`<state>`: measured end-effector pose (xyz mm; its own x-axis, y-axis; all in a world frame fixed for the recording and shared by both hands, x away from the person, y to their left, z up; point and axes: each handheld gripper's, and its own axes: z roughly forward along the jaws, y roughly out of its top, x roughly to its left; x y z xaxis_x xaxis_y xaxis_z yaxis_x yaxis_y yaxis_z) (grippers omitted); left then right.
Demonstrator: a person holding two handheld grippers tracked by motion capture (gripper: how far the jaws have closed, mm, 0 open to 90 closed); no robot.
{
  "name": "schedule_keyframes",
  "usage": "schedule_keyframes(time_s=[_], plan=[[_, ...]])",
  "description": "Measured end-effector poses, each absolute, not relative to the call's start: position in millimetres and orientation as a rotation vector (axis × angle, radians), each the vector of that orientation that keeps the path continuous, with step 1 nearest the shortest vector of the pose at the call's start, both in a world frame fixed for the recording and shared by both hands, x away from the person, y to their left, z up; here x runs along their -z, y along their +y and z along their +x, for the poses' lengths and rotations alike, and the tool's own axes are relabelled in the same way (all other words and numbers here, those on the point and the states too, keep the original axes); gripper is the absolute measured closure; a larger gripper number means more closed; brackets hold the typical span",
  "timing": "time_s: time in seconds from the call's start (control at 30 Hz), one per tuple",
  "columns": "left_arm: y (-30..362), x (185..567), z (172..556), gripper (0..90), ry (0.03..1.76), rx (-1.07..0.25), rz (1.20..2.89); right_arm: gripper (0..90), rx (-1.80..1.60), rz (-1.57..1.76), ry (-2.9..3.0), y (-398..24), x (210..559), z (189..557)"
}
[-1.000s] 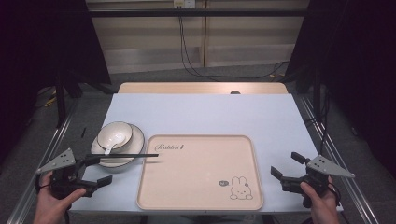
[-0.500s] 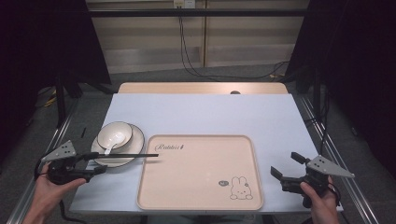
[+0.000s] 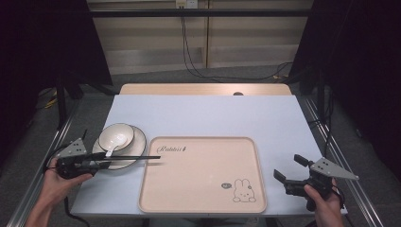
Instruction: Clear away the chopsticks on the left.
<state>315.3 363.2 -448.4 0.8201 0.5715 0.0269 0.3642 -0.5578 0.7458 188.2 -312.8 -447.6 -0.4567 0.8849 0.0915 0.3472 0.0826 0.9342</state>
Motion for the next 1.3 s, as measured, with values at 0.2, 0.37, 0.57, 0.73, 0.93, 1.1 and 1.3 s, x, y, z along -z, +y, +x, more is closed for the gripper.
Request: schedule_keyframes(time_s=[0.2,0.37,0.57,0.73,0.93,1.1,1.3], plan=[[359,449,317,60.3,0.651,-0.351,2.259,3.0,-1.371,1.216,1.858,-312,448,188],[354,448,318,65.3,0.625,-0.332,2.288,3.0,-1.375,1.223,1.858,-313,448,188],[344,449,321,71.8,0.626,-0.284,2.314,3.0,-1.374,1.223,1.860,-313,448,188],[342,448,321,79.4,0.627,-0.258,2.324,3.0,-1.371,1.222,1.865,-313,449,189],[340,447,322,85.3,0.633,-0.223,2.341,3.0,-1.374,1.229,1.866,-313,449,189],[341,446,320,85.7,0.645,-0.235,2.338,3.0,-1.378,1.246,1.853,-314,449,189],[339,442,317,85.9,0.665,-0.192,2.305,3.0,-1.381,1.241,1.854,-314,449,188]])
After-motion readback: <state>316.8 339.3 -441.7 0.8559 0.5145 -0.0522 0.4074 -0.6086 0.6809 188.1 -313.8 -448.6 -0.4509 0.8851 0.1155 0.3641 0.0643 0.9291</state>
